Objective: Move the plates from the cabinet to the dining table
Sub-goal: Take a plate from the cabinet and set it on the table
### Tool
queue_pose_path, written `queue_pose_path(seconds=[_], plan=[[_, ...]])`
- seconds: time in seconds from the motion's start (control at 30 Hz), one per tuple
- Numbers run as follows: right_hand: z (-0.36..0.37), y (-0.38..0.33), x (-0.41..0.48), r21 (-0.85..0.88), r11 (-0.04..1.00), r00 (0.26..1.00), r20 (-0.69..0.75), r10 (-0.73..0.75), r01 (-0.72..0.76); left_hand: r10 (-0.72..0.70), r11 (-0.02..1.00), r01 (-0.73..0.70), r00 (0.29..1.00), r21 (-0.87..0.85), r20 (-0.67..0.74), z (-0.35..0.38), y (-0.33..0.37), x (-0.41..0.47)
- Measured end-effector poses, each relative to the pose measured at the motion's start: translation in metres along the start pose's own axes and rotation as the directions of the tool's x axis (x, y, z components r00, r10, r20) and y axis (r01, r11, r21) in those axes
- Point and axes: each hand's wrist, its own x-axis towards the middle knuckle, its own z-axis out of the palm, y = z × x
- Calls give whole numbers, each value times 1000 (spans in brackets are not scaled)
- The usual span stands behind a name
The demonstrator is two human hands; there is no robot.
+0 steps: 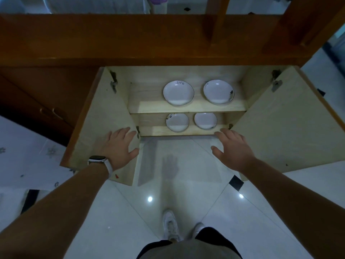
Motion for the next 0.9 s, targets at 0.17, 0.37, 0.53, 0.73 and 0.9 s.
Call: queue_pose_path(seconds=[0.17,0.37,0.53,0.73,0.9], plan=[[-7,-13,10,21,1000,1000,-22,-4,5,37,994,-45,996,-103,-78,-8,12,17],[-8,-12,36,32,999,1000,-17,-18,18,89,982,-110,987,-154,-133,-10,33,50],[-3,-4,63,50,998,999,14,-44,43,116,976,-134,987,-169,-115,-3,57,84],[2,23,111,92,991,995,19,-101,98,107,979,-123,989,-165,-100,-1,78,131],[2,51,161,117,983,989,13,-145,143,75,983,-90,993,-160,-96,-1,94,173]])
